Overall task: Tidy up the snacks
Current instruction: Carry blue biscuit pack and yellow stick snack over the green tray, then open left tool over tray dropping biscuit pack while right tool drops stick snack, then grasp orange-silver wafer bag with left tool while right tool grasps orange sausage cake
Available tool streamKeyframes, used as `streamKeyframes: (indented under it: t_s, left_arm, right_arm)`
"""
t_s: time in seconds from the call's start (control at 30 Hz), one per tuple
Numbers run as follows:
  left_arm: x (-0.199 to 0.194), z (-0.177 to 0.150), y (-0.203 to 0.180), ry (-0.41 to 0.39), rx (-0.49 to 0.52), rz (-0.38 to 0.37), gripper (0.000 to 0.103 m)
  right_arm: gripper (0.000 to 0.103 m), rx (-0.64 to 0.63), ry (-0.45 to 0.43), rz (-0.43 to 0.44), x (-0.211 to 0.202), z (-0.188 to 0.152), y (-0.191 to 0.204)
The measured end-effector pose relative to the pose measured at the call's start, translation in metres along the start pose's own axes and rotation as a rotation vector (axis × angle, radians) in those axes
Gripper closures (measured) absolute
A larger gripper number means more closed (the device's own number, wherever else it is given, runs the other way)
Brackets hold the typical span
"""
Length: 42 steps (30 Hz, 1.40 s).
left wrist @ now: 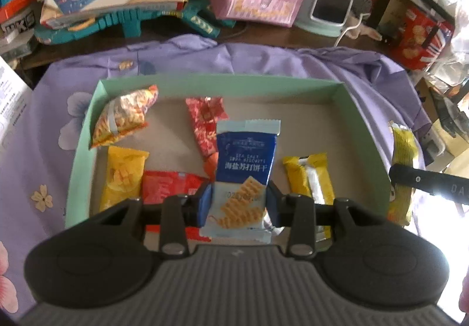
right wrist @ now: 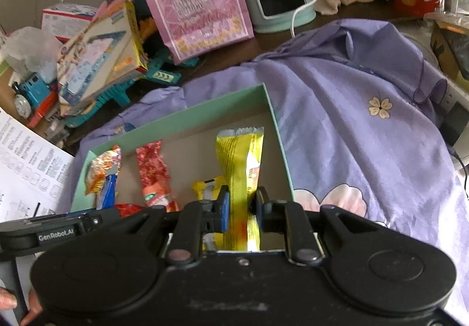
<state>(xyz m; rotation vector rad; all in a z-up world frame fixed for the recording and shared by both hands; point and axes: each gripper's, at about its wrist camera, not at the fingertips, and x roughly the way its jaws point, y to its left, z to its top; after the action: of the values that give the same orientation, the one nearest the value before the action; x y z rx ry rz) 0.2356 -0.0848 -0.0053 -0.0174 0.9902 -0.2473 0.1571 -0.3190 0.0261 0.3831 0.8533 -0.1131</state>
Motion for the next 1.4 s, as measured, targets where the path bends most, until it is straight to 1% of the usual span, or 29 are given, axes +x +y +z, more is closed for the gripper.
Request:
streamKeyframes:
  t_s: [0.23,0.27,0.3,0.33,0.37,0.4,0.43,0.47,0.5,0.63,0.73,0.9,1.13,1.3,1.4]
  left_arm:
    - [0.019,-0.003,0.000,0.030,0.004,0.010,0.065]
    - [0.021,-0.004,0.000,0.033,0.004,0.013,0.065]
    - [0.022,-0.004,0.001,0.033,0.010,0.018,0.064]
    - [0.022,-0.005,0.000,0.029,0.014,0.029,0.056]
    - [0.021,-0.005,-0.001,0.023,0.021,0.043,0.045]
    - [0.019,-0.006,-0.002,0.014,0.029,0.061,0.017]
    - [0.016,-0.006,-0.003,-0.006,0.035,0.079,0.000]
    - [0.011,-0.007,-0.004,-0.030,0.041,0.092,0.000]
    - [0.008,-0.007,-0.005,-0.043,0.047,0.100,0.000]
    - [-0.003,-0.008,-0.004,-0.046,0.037,0.104,0.000]
    - [-0.008,-0.012,-0.004,-0.040,0.033,0.110,0.000]
    - [-0.019,-0.023,-0.011,-0.033,0.037,0.093,0.000]
    - [-0.027,-0.048,-0.042,-0.006,0.105,0.064,0.000]
    - [-0.020,-0.072,-0.075,0.049,0.169,0.031,0.000]
    - [-0.013,-0.086,-0.096,0.090,0.187,0.005,0.000]
  right_arm:
    - [0.085,-0.014,0.035,-0.015,0.022,0.002,-0.003]
    - [0.083,-0.017,0.037,-0.013,0.024,0.003,-0.003]
    - [0.078,-0.021,0.040,-0.012,0.025,0.003,-0.003]
    - [0.060,-0.021,0.039,-0.012,0.024,0.004,-0.002]
    - [0.047,-0.018,0.031,-0.008,0.021,0.004,0.000]
    - [0.024,-0.019,0.018,-0.001,0.018,0.003,0.001]
    - [0.006,-0.022,-0.003,0.010,0.013,0.003,0.003]
    - [0.002,-0.025,-0.021,0.023,0.007,0.002,0.005]
    - [0.000,-0.028,-0.030,0.032,0.003,0.002,0.006]
    - [0.000,-0.040,-0.037,0.033,-0.013,-0.002,0.005]
    - [0.000,-0.017,-0.035,0.034,-0.024,-0.007,-0.002]
    - [0.000,0.005,-0.039,0.021,-0.043,-0.016,-0.011]
    - [0.000,0.051,-0.061,0.001,-0.067,-0.035,-0.034]
    - [0.000,0.097,-0.057,-0.028,-0.079,-0.051,-0.058]
    - [0.000,0.131,-0.047,-0.044,-0.083,-0.063,-0.076]
